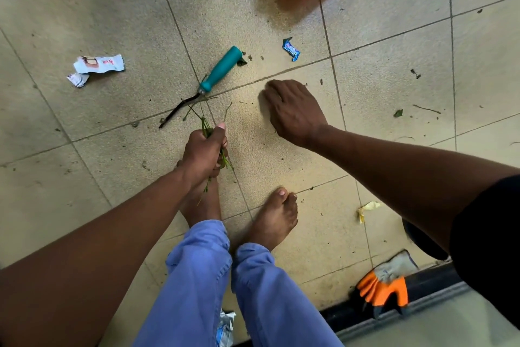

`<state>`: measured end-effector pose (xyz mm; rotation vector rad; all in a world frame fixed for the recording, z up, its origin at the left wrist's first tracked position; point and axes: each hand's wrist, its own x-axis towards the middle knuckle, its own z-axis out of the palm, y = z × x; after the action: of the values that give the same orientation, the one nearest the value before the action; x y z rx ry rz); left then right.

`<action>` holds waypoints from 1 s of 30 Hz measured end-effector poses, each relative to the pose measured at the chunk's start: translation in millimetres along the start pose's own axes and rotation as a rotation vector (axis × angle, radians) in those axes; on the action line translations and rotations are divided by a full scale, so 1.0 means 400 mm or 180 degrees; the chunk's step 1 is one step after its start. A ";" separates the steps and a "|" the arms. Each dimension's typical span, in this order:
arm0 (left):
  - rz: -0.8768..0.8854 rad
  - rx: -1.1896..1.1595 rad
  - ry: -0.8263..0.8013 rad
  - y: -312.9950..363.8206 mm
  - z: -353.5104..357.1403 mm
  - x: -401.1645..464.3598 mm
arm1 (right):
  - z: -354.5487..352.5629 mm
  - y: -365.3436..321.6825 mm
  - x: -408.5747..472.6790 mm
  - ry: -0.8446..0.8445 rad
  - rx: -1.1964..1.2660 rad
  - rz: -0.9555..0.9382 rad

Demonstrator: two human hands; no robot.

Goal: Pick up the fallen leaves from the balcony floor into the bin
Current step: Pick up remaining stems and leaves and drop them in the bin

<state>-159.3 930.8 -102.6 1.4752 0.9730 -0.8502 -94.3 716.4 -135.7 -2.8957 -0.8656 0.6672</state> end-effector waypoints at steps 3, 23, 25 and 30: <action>0.0017 -0.0040 -0.0049 -0.008 0.003 0.003 | -0.010 -0.013 0.069 0.0179 0.0031 0.0148; 0.0018 0.0190 -0.0066 -0.004 0.018 0.002 | 0.022 0.044 0.021 -0.0356 -0.0254 -0.0556; 0.0034 0.0255 -0.0071 -0.010 0.018 0.004 | 0.031 0.068 -0.036 -0.0360 -0.0299 -0.0535; 0.0023 0.0251 -0.0109 -0.012 0.026 0.004 | 0.043 0.097 -0.109 0.0049 0.0282 0.0193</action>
<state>-163.0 920.7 -107.4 1.5254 0.9173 -0.9145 -114.3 659.2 -140.8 -2.8540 -0.7298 0.6692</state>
